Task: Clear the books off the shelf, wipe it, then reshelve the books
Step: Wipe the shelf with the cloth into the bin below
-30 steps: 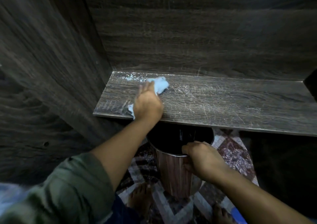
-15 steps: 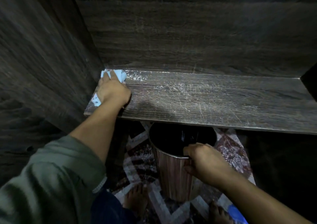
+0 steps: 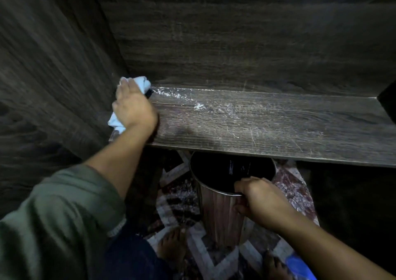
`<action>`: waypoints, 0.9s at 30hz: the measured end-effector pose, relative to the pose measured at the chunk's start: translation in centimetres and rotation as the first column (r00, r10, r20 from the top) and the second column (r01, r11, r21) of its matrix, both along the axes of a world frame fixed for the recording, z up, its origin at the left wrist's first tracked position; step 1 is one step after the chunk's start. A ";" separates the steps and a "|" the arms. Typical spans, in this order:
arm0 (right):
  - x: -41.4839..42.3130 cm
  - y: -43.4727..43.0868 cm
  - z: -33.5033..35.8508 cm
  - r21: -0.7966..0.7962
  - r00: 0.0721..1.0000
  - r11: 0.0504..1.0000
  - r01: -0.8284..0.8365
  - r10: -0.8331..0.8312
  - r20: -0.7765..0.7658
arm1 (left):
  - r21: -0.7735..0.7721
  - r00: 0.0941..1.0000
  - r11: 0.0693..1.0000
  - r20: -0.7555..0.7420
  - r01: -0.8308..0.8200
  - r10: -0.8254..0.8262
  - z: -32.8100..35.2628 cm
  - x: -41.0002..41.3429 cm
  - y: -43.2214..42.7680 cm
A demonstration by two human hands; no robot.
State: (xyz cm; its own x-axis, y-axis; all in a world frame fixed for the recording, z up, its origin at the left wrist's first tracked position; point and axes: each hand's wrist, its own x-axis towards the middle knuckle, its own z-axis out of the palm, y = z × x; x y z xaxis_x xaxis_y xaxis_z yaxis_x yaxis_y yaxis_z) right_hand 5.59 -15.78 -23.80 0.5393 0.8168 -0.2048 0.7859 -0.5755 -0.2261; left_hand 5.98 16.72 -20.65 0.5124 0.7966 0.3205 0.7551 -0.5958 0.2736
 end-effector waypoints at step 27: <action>0.9 -3.3 -0.1 0.004 0.998 0.998 0.057 -0.057 -0.001 | -0.187 0.777 0.796 -0.180 0.575 -0.603 -2.0 3.8 -7.6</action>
